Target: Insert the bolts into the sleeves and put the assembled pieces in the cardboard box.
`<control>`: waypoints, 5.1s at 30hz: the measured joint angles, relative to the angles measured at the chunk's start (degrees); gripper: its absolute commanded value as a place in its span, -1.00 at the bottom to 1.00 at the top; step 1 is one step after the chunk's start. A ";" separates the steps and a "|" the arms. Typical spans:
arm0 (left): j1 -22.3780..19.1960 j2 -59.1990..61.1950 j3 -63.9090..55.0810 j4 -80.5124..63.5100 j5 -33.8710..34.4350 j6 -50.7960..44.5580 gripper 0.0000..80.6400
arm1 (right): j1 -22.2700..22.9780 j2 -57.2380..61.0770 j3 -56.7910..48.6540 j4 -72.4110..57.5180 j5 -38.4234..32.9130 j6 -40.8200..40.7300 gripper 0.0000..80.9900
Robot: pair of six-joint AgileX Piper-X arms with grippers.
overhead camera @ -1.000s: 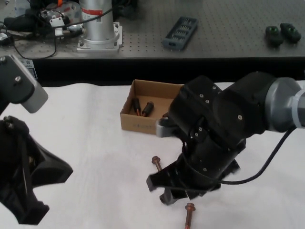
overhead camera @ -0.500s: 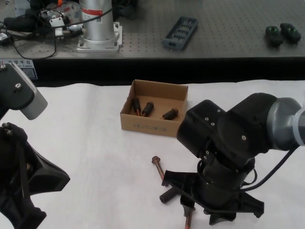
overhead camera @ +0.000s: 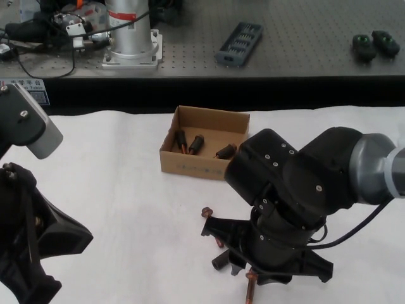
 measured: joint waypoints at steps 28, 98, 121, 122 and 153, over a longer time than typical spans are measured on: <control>0.00 0.00 0.00 -2.43 0.00 0.00 -0.98 | 0.99 1.81 2.21 0.40 2.81 -4.83 -0.25; -18.37 36.42 -2.20 -27.43 -16.41 -9.93 -0.01 | -6.53 -55.08 5.27 23.41 6.69 -45.98 -0.93; -19.07 49.06 -13.97 -25.61 -19.36 -6.16 -0.01 | -12.26 -55.06 5.27 23.41 5.95 -53.55 -0.93; -19.07 49.21 -13.97 -25.61 -19.36 -6.19 -0.01 | -12.45 -55.06 5.27 23.41 5.99 -53.55 -0.93; -19.07 52.69 -14.25 -28.21 -17.66 -5.99 -0.01 | -15.22 -54.52 5.27 21.94 5.78 -56.13 -0.93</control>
